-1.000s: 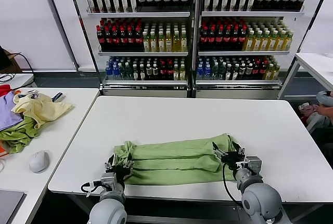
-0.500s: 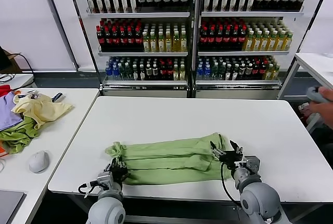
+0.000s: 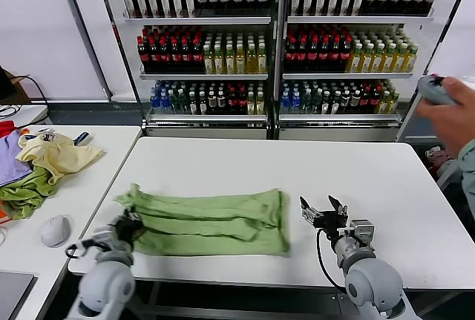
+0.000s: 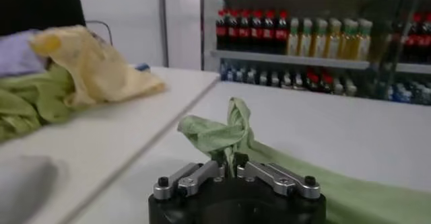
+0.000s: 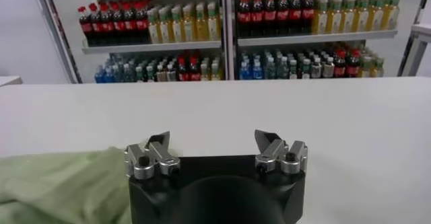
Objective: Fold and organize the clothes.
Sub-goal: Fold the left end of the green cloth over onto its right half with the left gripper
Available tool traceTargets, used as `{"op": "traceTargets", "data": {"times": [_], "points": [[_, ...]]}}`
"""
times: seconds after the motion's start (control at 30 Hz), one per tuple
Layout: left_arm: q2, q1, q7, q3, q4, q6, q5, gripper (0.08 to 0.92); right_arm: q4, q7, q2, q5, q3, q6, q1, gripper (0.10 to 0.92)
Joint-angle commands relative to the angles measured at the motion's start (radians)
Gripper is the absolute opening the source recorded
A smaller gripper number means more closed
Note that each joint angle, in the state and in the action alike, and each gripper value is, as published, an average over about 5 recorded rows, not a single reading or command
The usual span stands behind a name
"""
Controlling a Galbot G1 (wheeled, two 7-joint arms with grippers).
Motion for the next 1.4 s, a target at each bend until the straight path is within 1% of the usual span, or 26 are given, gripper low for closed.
{"op": "traceTargets", "data": {"times": [0.03,0.13,0.2,0.3,0.37,0.47,0.7,0.87,1.03,1.17,1.4], "points": [[0.089,0.005,0.025,-0.145,-0.210,0.017,-0.308,0.125,0.006,-0.001,0.000,-0.002,-0.005,0.001,0.000,0.823],[0.028,0.022,0.025,-0.081,-0.315,0.020,-0.437,0.125,0.008,-0.001,-0.001,-0.004,-0.007,0.002,-0.002,0.823],[-0.015,0.030,0.026,-0.024,-0.363,0.017,-0.492,0.125,0.011,-0.001,-0.003,-0.005,-0.006,0.002,-0.005,0.823],[-0.075,0.029,0.023,0.059,-0.393,0.011,-0.554,0.125,0.017,-0.001,-0.007,-0.005,-0.002,0.002,-0.012,0.823],[-0.108,0.017,0.019,0.110,-0.386,0.008,-0.582,0.125,0.020,-0.002,-0.009,-0.006,0.002,0.003,-0.017,0.823],[-0.150,-0.019,0.012,0.184,-0.341,0.001,-0.590,0.125,0.021,-0.004,-0.011,-0.009,0.005,0.007,-0.023,0.823],[-0.233,-0.112,-0.011,0.324,-0.171,-0.007,-0.562,0.125,0.012,-0.006,-0.004,-0.016,0.002,0.013,-0.021,0.823],[-0.258,-0.154,-0.018,0.385,-0.084,-0.007,-0.527,0.125,0.005,-0.007,0.004,-0.020,-0.003,0.015,-0.015,0.823],[-0.262,-0.194,-0.006,0.424,-0.018,-0.003,-0.471,0.129,-0.003,-0.008,0.012,-0.023,-0.003,0.017,-0.011,0.823],[-0.263,-0.226,0.014,0.445,0.017,-0.005,-0.418,0.190,-0.009,-0.008,0.016,-0.025,-0.001,0.019,-0.008,0.823],[-0.273,-0.244,0.061,0.480,0.041,-0.023,-0.324,0.394,-0.014,-0.010,0.024,-0.034,0.001,0.022,-0.012,0.823]]}}
